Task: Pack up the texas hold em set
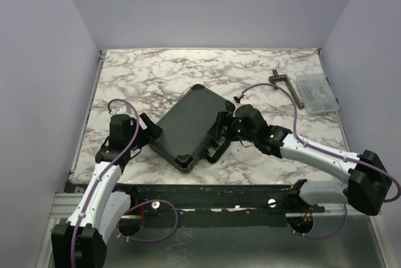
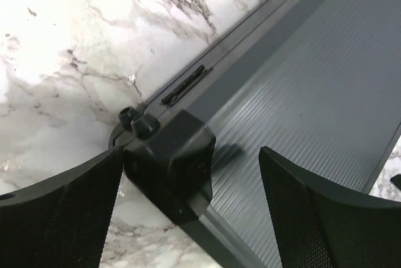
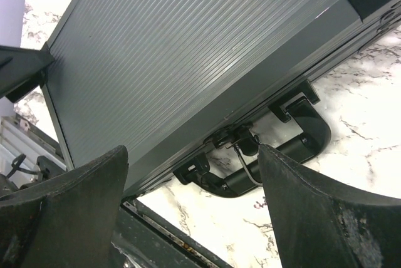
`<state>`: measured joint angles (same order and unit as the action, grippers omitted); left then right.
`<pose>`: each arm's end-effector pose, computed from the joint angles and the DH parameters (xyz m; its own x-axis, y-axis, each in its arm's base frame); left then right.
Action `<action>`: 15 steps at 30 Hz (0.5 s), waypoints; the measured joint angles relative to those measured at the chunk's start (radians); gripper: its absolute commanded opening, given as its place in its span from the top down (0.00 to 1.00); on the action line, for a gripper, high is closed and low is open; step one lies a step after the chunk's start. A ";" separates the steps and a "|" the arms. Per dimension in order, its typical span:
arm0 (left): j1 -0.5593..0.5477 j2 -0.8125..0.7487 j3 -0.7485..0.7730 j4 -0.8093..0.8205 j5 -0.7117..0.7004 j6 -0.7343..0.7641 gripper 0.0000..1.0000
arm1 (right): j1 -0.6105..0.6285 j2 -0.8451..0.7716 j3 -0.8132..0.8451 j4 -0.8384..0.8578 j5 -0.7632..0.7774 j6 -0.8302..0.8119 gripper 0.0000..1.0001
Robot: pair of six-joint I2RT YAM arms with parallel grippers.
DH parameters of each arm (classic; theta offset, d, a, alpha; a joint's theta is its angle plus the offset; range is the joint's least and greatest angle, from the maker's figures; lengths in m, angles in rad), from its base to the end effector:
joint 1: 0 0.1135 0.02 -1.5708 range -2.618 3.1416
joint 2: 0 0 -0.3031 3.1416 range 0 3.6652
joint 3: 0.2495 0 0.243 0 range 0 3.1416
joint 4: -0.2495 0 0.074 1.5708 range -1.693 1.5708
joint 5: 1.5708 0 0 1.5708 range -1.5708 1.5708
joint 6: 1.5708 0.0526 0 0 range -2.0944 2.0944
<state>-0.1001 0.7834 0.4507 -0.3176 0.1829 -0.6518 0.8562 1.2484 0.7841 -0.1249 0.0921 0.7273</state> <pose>0.1458 -0.0243 0.2311 -0.6259 -0.5366 -0.5659 -0.1728 0.8030 -0.5703 0.1783 0.1981 0.2790 -0.7388 0.1587 -0.6550 -0.2823 0.8096 0.5146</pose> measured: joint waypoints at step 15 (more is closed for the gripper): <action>-0.047 -0.156 0.245 -0.252 0.002 0.098 0.20 | 0.000 -0.088 0.021 -0.102 0.054 -0.006 0.13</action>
<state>-0.1467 0.6273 0.6960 -0.5697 0.1852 -0.5541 0.8562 1.1606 0.8047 -0.2268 0.1463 0.7212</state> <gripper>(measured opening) 0.848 0.874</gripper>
